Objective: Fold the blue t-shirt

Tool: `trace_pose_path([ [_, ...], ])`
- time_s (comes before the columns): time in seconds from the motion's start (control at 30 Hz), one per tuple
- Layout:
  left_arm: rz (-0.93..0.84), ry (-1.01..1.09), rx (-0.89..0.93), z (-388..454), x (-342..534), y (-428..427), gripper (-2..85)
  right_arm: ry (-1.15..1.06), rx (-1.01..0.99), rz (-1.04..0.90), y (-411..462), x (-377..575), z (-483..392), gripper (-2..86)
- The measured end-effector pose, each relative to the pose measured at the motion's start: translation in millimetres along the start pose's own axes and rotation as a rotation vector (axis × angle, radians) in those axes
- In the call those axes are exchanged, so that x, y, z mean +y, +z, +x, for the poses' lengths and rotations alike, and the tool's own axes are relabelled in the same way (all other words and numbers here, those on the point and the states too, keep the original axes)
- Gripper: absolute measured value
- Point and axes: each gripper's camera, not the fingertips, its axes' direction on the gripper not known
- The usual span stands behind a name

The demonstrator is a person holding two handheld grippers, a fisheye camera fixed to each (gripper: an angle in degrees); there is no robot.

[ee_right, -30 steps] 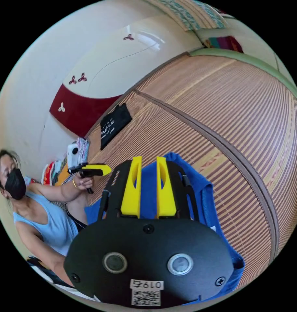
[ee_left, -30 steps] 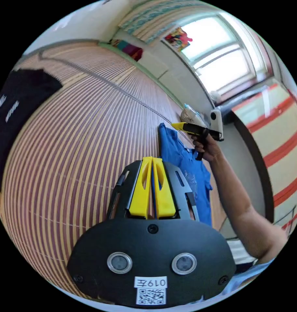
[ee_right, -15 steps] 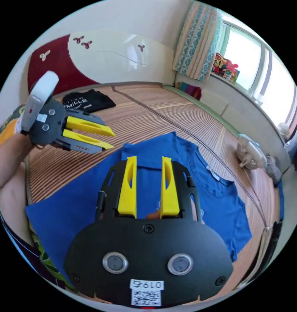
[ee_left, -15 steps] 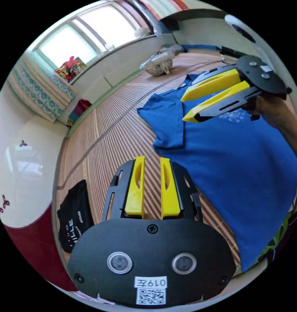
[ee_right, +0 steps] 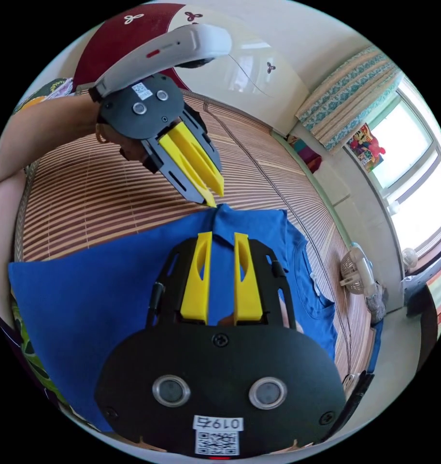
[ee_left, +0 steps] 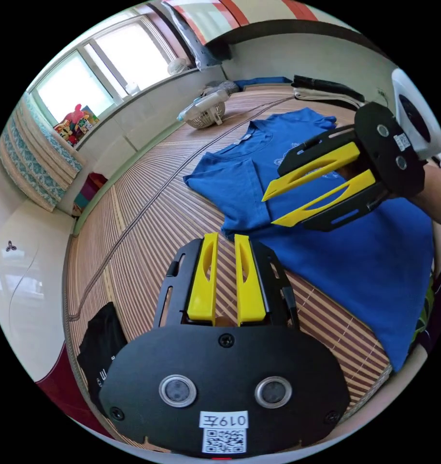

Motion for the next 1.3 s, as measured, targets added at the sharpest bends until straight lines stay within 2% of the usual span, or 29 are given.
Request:
trace_pose_path([
  [0.13,0.005,0.008,0.057,-18,0,-4,1.9,-0.052,-0.015,-0.02,-19,-11,-5,6.9],
  [0.33,0.038,0.022,0.072,-36,-6,-17,3.1,-0.035,0.038,-0.013,-50,-23,3,1.2],
  [0.53,0.035,0.044,0.027,-44,-16,-15,6.3,0.066,0.005,0.058,-93,-26,33,0.2],
  [0.8,0.044,0.039,-0.051,-47,-24,-14,5.2,0.02,0.045,0.051,-115,-35,29,-0.5],
  [0.83,0.042,0.011,-0.087,-50,-23,-13,4.0,0.014,0.053,0.052,-118,-36,29,-0.6],
  [1.07,0.031,-0.173,0.022,-83,-11,-17,0.9,-0.062,0.119,0.026,-117,-43,13,-0.8],
  [1.3,-0.07,-0.205,-0.034,-73,-11,-21,0.5,-0.168,0.272,-0.032,-95,-46,-11,-0.5],
])
